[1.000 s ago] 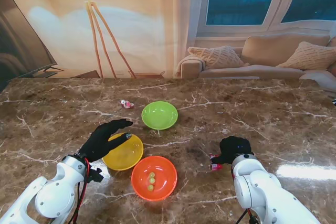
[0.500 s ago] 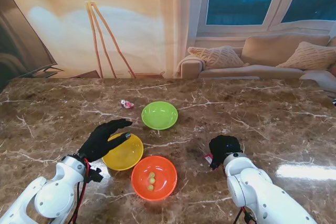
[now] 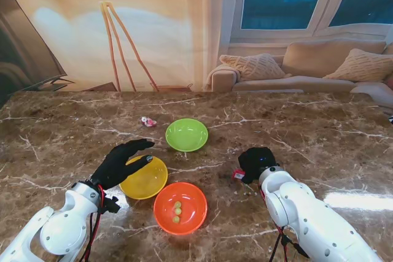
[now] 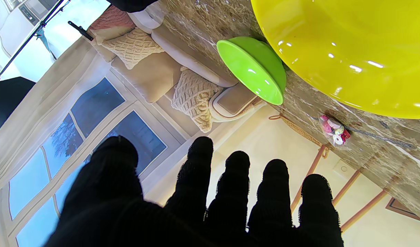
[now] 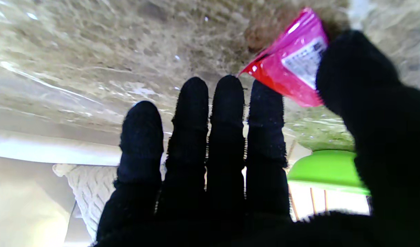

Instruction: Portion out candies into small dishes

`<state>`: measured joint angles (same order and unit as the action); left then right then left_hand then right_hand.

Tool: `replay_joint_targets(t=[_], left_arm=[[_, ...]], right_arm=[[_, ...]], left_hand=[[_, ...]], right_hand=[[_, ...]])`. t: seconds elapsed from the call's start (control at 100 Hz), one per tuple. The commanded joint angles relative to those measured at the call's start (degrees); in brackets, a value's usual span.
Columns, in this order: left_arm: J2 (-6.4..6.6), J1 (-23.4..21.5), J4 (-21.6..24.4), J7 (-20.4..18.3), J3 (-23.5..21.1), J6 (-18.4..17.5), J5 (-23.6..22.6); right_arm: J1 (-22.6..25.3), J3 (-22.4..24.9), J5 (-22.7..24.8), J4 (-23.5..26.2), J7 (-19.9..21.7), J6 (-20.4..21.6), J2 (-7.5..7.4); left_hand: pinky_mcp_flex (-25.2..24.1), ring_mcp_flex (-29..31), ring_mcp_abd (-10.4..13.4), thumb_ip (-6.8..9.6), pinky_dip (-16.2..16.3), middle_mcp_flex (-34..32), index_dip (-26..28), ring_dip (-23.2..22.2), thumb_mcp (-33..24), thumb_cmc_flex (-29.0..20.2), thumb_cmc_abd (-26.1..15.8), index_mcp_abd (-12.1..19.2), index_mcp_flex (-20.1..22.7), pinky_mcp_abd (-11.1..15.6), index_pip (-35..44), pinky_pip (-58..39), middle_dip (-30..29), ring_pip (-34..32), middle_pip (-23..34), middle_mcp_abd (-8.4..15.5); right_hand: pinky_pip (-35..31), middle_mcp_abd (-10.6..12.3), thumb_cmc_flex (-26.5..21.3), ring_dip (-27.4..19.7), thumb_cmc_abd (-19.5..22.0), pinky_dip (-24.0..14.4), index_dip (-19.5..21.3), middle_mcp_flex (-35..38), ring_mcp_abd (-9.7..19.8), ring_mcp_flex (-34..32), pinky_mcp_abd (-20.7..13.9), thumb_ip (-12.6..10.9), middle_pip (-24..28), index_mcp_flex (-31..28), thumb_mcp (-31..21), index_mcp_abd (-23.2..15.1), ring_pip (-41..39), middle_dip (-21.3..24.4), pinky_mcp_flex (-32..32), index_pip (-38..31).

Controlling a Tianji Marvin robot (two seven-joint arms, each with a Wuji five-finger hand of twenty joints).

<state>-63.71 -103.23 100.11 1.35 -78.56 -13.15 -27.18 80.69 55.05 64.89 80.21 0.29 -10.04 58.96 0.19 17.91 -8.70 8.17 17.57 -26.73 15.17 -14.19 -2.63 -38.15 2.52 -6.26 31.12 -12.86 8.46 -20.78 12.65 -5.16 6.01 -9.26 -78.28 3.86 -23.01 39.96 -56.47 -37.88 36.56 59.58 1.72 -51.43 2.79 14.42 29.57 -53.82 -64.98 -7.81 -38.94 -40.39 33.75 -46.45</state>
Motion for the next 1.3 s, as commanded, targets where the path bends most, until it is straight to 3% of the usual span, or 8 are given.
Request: replay_joint_targets(t=[0.0, 0.53, 0.64, 0.69, 0.75, 0.87, 1.04, 1.29], left_arm=[[-0.04, -0.3, 0.1, 0.0, 0.0, 0.3, -0.1], [-0.02, -0.1, -0.1, 0.0, 0.3, 0.1, -0.2], [0.0, 0.0, -0.2, -0.2, 0.4, 0.1, -0.1], [0.0, 0.0, -0.2, -0.2, 0.5, 0.1, -0.1], [-0.01, 0.0, -0.2, -0.1, 0.5, 0.1, -0.1], [-0.02, 0.0, -0.1, 0.0, 0.5, 0.2, -0.2], [-0.02, 0.0, -0.1, -0.1, 0.4, 0.3, -0.1], [0.0, -0.1, 0.0, -0.2, 0.4, 0.3, 0.0]], right_arm=[[1.1, -0.7, -1.0, -2.6, 1.7, -0.9, 0.09], [-0.2, -5.3, -10.9, -6.8, -2.0, -5.2, 1.96], [-0.7, -6.3, -11.3, -8.0, -2.8, -5.6, 2.13], [-1.0, -6.7, -11.5, -8.5, -3.3, -5.5, 2.21], [-1.4, -7.2, -11.9, -9.2, -3.5, -5.4, 2.29], [-1.8, -7.6, -12.6, -10.1, -4.5, -4.8, 2.51], [-1.5, -6.6, -15.3, -10.1, -5.2, -3.1, 3.08], [-1.1, -5.8, -19.4, -10.0, -4.1, -1.8, 3.59]], left_hand=[[-0.1, -1.2, 1.3, -1.05, 0.9, 2.1, 0.6, 0.7, 1.3, 0.8, -2.8, 1.3, -0.5, -0.3, 0.4, 1.6, -1.0, 1.0, -0.9, 0.2], [-0.1, -1.2, 1.2, -1.06, 0.9, 2.1, 0.7, 0.7, 1.3, 0.7, -2.8, 1.7, -0.2, -0.5, 0.6, 1.8, -1.0, 1.0, -0.9, 0.1], [0.0, -1.2, 1.2, -1.06, 1.0, 2.0, 0.7, 0.7, 1.3, 0.7, -2.8, 1.7, -0.2, -0.7, 0.7, 1.8, -1.0, 1.0, -0.9, 0.1], [0.0, -1.2, 1.2, -1.06, 1.0, 2.1, 0.7, 0.7, 1.3, 0.7, -2.8, 1.7, -0.1, -0.7, 0.7, 1.8, -1.0, 1.0, -0.9, 0.2], [0.0, -1.2, 1.2, -1.07, 1.1, 2.0, 0.7, 0.7, 1.3, 0.8, -2.8, 1.7, -0.1, -0.7, 0.7, 1.7, -1.0, 1.0, -0.9, 0.1], [0.1, -1.2, 1.3, -1.07, 1.2, 2.0, 0.8, 0.7, 1.3, 0.8, -2.8, 1.8, 0.0, -0.8, 0.8, 1.7, -1.0, 1.0, -0.9, 0.3], [0.1, -1.1, 1.3, -1.06, 1.3, 2.0, 0.8, 0.7, 1.3, 0.7, -2.8, 1.8, 0.1, -0.9, 0.9, 1.6, -1.0, 1.0, -0.9, 0.3], [0.2, -1.0, 1.3, -1.07, 1.4, 1.8, 0.9, 0.7, 1.3, 0.6, -2.8, 2.1, 0.6, -1.0, 1.1, 1.7, -1.0, 1.0, -0.8, 0.5]], right_hand=[[1.1, -0.2, 0.3, -0.6, 0.9, -0.3, -6.2, -4.4, 0.1, 2.4, 0.6, -3.2, -6.9, 3.5, -2.2, 1.3, 1.1, 4.0, -1.2, 19.1], [9.6, 0.0, 0.9, 2.1, -4.6, -2.3, -7.2, -10.2, -0.2, 9.1, 1.8, -2.4, 0.0, 8.3, -5.0, 2.5, -2.0, -3.0, -7.5, 22.8], [8.3, 1.5, -3.6, 3.3, -5.3, -3.3, -0.7, -8.4, 0.3, 7.8, 1.2, -3.0, 3.7, 1.3, -5.4, -2.3, -4.4, -8.3, -5.9, 12.2], [7.8, 1.8, -6.0, 3.7, -6.3, -3.1, 0.3, -8.1, 0.5, 7.7, 1.1, 4.9, 4.3, 0.5, -3.8, -6.1, -5.1, -10.2, -5.7, 4.5], [7.8, 1.7, -8.2, 3.7, -7.0, -2.9, 3.9, -8.4, 0.4, 8.1, 1.0, 7.6, 4.2, -0.1, -2.1, -11.3, -5.2, -10.5, -5.9, -4.0], [9.9, 0.9, -9.1, -4.2, -7.7, -0.5, 19.6, -7.0, 0.7, 5.3, 0.8, 7.6, -2.5, -5.6, -1.9, -14.6, 4.0, -1.4, -4.0, -6.0], [12.5, -0.1, -12.8, -14.8, -9.2, 7.4, 25.9, 2.9, -1.1, -8.9, 2.5, 5.2, -7.6, -10.0, -3.2, -13.1, 14.5, 10.2, 7.0, -8.9], [1.7, 1.0, -19.1, -8.5, -11.8, 6.7, 25.4, 15.6, -3.2, -20.9, 2.9, 5.7, -1.1, -12.6, -1.8, -11.5, 2.8, 0.5, 17.9, -9.9]])
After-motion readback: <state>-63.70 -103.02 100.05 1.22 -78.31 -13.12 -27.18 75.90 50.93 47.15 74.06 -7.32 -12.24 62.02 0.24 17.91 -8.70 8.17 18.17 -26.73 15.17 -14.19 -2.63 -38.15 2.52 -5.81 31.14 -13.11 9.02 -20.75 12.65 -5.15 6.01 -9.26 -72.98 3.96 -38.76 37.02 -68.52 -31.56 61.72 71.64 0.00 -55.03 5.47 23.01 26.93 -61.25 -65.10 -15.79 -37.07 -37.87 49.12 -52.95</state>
